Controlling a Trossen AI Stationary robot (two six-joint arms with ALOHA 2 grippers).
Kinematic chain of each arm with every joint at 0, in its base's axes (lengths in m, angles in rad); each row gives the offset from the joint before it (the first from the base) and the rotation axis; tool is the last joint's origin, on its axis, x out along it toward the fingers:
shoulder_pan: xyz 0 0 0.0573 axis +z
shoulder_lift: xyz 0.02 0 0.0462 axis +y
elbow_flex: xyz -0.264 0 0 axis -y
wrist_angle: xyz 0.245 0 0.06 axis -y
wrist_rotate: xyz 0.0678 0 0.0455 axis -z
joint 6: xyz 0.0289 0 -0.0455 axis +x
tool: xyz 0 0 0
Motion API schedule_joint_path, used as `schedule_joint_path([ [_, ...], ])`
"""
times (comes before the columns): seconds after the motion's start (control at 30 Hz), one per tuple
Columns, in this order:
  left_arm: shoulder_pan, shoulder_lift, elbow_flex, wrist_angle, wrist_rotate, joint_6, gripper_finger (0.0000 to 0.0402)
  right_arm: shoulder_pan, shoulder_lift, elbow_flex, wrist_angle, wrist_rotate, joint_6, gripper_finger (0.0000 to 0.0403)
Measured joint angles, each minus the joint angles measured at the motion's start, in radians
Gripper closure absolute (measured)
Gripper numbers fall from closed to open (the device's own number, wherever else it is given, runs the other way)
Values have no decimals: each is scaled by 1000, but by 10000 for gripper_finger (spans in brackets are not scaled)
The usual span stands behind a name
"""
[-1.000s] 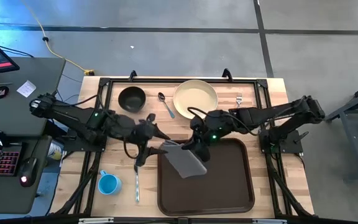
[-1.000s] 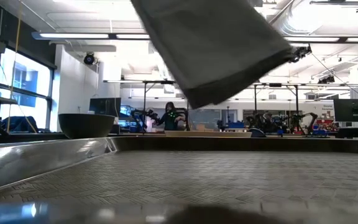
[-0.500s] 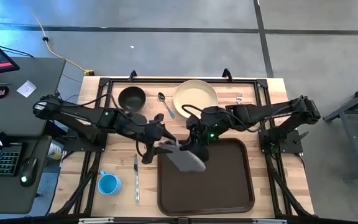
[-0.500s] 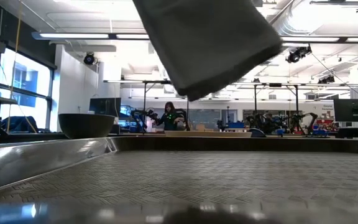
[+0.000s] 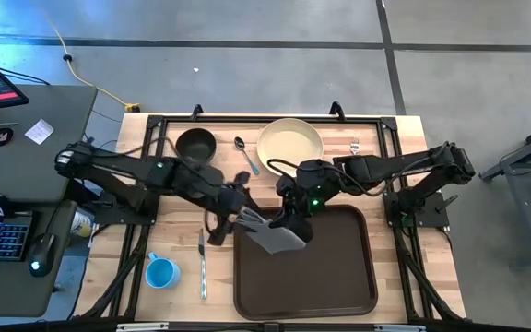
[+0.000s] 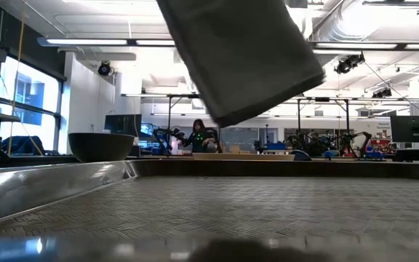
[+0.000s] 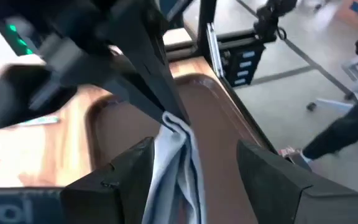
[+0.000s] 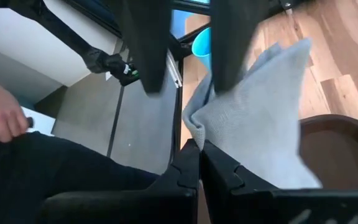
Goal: Set up tray
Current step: Put the gray table napkin on the brown tray
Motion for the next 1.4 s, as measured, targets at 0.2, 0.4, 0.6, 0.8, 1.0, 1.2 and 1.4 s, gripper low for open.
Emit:
schedule_joint_path([
  [0.2,0,69,0,9,-5,0,141,0,0,0,-2,-23,-2,402],
  [0.4,0,71,1,-74,-31,-25,153,0,0,0,-26,-23,-2,402],
  [0.6,0,67,0,-205,-39,-107,184,-2,-10,0,-10,16,-13,402],
  [0.8,0,67,0,-148,-123,-157,237,-22,-10,0,-15,-9,-18,402],
  [1.0,0,67,0,-156,-104,-189,299,-45,-10,0,-16,-34,-18,402],
  [1.2,0,66,0,-224,-93,-264,371,-56,-9,0,-43,-27,-11,403],
  [1.4,0,56,43,-235,-27,-318,365,-60,-10,0,-47,-41,-30,397],
])
